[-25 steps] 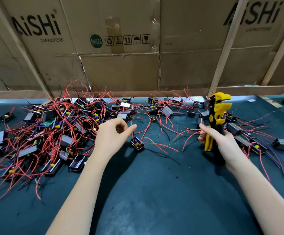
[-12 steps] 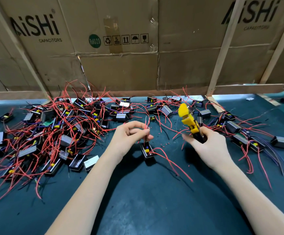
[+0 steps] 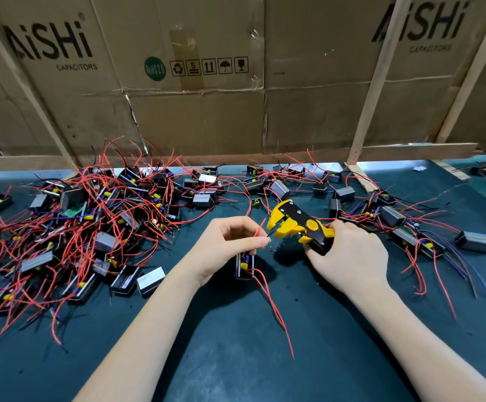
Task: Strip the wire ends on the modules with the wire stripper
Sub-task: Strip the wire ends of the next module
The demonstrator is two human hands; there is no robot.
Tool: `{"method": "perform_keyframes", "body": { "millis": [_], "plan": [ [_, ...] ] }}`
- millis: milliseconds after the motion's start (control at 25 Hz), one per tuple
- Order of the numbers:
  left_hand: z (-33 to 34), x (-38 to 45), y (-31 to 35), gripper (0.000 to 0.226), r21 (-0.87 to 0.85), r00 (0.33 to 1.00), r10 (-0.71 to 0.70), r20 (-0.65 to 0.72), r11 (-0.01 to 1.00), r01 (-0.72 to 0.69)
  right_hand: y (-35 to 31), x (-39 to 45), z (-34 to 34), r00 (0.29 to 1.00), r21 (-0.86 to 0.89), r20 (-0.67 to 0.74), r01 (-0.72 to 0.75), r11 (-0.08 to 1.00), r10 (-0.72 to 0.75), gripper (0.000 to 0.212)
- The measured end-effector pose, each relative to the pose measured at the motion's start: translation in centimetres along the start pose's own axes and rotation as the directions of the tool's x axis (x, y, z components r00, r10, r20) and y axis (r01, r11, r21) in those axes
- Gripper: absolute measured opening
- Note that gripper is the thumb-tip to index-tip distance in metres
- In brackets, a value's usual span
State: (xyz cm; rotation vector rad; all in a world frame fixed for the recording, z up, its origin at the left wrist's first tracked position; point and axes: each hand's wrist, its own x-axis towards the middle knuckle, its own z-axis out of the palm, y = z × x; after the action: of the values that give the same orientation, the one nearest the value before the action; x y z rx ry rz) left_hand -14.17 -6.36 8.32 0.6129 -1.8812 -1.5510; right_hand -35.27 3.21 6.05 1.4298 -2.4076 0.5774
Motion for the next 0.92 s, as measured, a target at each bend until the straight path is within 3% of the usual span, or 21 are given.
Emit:
{"method": "perform_keyframes", "body": {
  "millis": [920],
  "plan": [
    [-0.01,0.49,-0.98,0.012,0.128,0.995,-0.053,-0.087,0.99,0.064,-0.47,-0.22,0.42,0.992,-0.095,-0.071,0.101,0.99,-0.108,0.053]
  ]
}}
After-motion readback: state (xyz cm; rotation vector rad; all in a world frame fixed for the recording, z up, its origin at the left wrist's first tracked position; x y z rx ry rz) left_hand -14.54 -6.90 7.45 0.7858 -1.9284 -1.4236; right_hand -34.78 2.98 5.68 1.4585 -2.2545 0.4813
